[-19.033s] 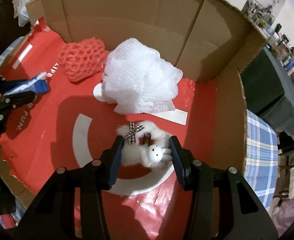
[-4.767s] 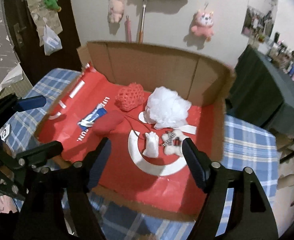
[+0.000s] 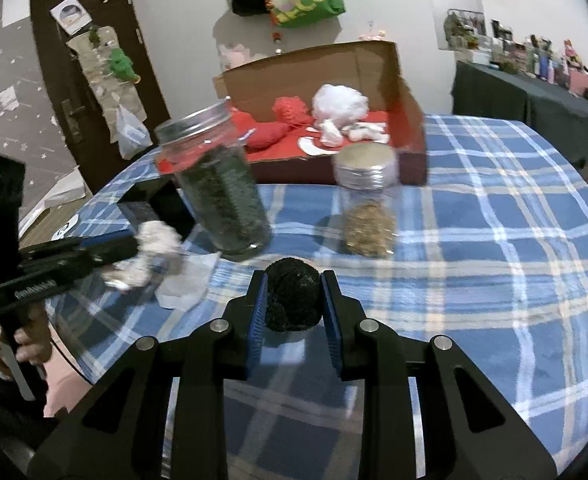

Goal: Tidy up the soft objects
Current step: 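Carry the scrunchie and pom-pom up and over into the box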

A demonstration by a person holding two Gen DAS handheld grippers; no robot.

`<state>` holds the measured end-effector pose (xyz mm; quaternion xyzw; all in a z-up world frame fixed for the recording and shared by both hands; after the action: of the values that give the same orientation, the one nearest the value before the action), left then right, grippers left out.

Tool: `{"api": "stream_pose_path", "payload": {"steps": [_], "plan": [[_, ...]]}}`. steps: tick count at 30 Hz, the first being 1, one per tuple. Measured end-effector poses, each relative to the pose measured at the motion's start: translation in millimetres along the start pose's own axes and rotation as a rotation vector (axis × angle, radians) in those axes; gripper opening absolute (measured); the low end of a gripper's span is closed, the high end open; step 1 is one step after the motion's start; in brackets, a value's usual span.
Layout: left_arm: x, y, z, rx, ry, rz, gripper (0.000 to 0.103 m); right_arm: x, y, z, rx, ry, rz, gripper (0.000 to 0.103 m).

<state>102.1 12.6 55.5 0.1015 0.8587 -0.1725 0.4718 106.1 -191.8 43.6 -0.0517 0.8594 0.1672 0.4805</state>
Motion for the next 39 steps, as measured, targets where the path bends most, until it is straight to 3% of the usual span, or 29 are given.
{"api": "stream_pose_path", "payload": {"steps": [10,20,24,39], "plan": [[7.9,67.0,-30.8,-0.118,0.0,-0.114,0.021,-3.4,-31.8,-8.1,0.052,0.0,0.054,0.026],[3.4,119.0,-34.7,-0.212,-0.007,-0.153,0.021,-14.5,-49.6,-4.5,0.079,0.001,0.058,0.026],[-5.7,130.8,-26.9,-0.207,-0.009,-0.15,0.021,-20.6,-58.3,0.8,0.085,0.008,0.046,0.026],[-48.6,149.8,16.1,-0.065,-0.016,-0.047,0.021,-58.3,-97.6,40.1,0.051,0.014,-0.031,0.025]]}}
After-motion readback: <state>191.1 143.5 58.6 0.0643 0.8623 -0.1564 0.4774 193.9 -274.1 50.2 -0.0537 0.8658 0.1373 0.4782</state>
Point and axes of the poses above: each gripper's, at about its wrist camera, not at the fingertips, and z roughly the way its jaws point, y to its left, x to its underside, the point moved 4 cm from there along z, roughly the way its jaws point, and after that the axes turned 10 degrees about -y, right-handed, at the moved point
